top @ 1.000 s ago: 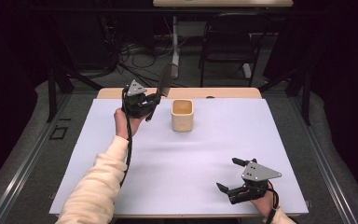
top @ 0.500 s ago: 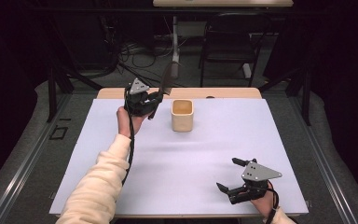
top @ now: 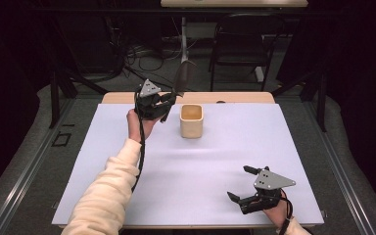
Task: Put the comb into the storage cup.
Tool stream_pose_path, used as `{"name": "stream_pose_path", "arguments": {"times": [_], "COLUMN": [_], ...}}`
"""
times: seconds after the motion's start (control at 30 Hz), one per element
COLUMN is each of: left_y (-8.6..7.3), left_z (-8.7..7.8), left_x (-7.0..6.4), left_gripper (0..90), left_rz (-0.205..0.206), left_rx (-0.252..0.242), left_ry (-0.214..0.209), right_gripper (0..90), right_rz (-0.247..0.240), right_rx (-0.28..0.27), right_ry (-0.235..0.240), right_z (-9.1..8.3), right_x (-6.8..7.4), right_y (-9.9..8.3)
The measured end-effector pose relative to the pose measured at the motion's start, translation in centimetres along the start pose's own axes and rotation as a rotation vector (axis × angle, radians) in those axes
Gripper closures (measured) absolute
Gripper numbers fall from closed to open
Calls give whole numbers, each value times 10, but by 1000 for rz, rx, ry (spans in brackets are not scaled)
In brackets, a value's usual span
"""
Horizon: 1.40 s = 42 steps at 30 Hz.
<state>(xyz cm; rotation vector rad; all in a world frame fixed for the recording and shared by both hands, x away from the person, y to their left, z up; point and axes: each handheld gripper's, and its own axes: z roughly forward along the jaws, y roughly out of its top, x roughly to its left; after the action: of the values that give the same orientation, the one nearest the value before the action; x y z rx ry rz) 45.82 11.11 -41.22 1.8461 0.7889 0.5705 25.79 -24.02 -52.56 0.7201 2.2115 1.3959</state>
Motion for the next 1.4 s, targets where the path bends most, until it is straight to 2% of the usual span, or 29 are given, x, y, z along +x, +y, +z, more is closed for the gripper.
{"name": "stream_pose_path", "arguments": {"times": [0.5, 0.8, 0.97, 1.4], "left_y": [5, 6, 7, 10], "left_z": [9, 14, 18, 25], "left_x": [-5, -5, -9, -12], "left_gripper": [720, 720, 720, 720], "left_rz": [7, 3, 25, 49], "left_rx": [-29, -63, -60, -78], "left_ry": [-5, -15, -41, -50], "right_gripper": [9, 9, 9, 9], "right_rz": [1, 0, -3, 2], "right_rx": [-3, 0, -2, 2], "right_ry": [4, 2, 1, 0], "right_z": [0, 0, 0, 0], "right_x": [0, 0, 0, -1], "right_y": [0, 0, 0, -1]}}
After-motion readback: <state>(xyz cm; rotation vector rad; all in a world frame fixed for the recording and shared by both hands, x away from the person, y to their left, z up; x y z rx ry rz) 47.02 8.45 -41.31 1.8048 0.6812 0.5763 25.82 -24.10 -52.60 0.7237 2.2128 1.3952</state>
